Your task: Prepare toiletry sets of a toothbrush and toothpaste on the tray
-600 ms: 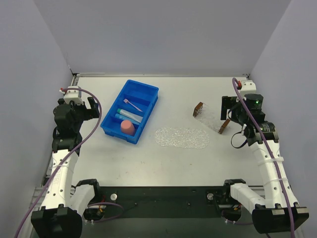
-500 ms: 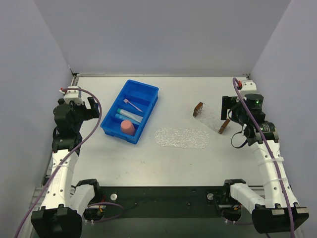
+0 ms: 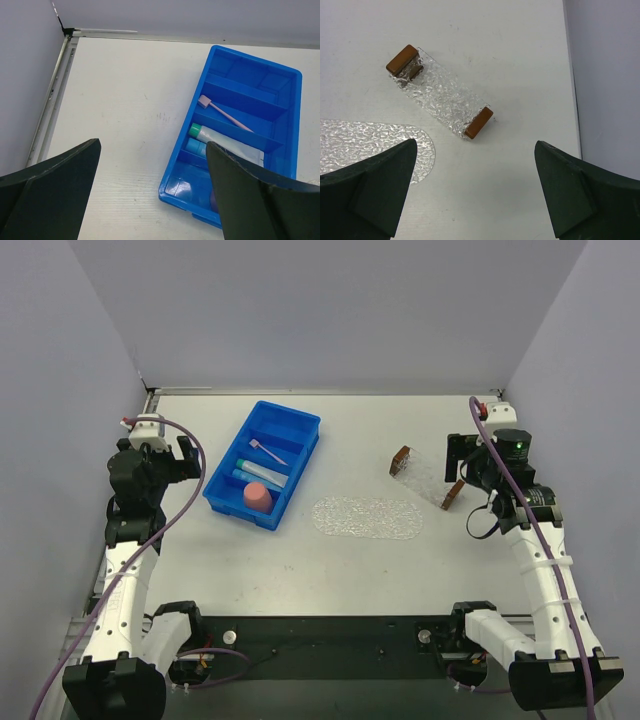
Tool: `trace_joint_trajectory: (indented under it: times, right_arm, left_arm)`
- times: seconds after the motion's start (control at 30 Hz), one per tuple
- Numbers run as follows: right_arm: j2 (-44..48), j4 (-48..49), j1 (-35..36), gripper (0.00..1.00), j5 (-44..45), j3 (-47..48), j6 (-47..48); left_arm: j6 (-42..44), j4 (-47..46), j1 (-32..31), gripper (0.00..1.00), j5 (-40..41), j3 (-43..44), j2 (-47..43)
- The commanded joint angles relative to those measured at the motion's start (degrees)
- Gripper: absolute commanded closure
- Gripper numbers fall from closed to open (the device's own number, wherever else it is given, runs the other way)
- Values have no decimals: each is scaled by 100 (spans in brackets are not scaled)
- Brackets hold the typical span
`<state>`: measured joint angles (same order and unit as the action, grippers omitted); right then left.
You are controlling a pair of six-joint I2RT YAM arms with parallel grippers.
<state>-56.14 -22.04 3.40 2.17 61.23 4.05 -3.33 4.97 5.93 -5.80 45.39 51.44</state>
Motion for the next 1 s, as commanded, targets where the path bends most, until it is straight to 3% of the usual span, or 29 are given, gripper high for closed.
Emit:
trace_joint_trajectory:
  times: [0.0,0.17,0.63,0.97]
  right_arm:
    - [-186,-1,-23,3,-164,125,77]
    - [-695,-404,-6,8,-700,424,482]
    - [-2972,-1803,12,13,-1087,2111,1765]
    - [-4255,-2752,126,28,-1553,2868,2582]
  left_arm:
    - [96,-14,-5,3,-35,76,-46]
    - [201,56,-13,3,-96,76,-3]
    - [509,206,-31,3,-343,-100,50]
    - [641,250,-40,3,-325,-109,15]
